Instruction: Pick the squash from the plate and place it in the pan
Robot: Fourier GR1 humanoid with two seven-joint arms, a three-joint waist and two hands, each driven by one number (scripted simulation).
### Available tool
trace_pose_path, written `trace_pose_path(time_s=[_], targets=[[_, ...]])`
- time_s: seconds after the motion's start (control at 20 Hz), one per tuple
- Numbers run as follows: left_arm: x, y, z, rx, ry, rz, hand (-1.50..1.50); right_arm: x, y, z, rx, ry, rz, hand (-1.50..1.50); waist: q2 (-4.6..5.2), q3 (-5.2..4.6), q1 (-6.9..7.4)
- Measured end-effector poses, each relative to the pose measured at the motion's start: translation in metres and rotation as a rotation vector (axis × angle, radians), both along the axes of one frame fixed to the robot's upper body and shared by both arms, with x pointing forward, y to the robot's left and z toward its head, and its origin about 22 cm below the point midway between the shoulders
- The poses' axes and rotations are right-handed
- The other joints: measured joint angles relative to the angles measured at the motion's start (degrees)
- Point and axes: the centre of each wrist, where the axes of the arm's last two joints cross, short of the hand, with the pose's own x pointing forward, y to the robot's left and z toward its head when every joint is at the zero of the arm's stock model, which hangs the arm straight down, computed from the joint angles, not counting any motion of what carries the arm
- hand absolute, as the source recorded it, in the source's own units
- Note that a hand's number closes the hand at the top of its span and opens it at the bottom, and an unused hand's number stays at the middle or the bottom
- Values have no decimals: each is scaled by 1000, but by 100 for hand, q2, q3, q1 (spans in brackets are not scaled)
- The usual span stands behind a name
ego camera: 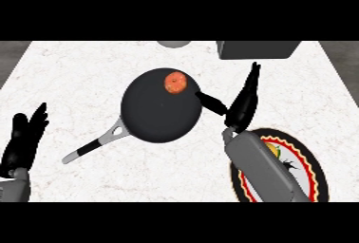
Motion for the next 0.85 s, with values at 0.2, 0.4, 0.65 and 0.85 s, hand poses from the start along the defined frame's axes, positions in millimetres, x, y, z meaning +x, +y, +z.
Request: trace_pose_path(time_s=[0.2,0.4,0.65,0.85], targets=[[-1,5,-2,6,2,21,0,-38,-26,-2,19,-8,22,-150,-17,-5,-108],[-1,9,6,7,-2,25,0,-84,-62,2,21,-1,30,-150,-14,-5,-109],[2,-2,9,4,-6,5,0,-139,-98,20,8,12,37,-150,15,-2,-44],[4,-4,8,1,-8,0,0,-181,-119,39,-12,11,41,-150,30,0,-24]])
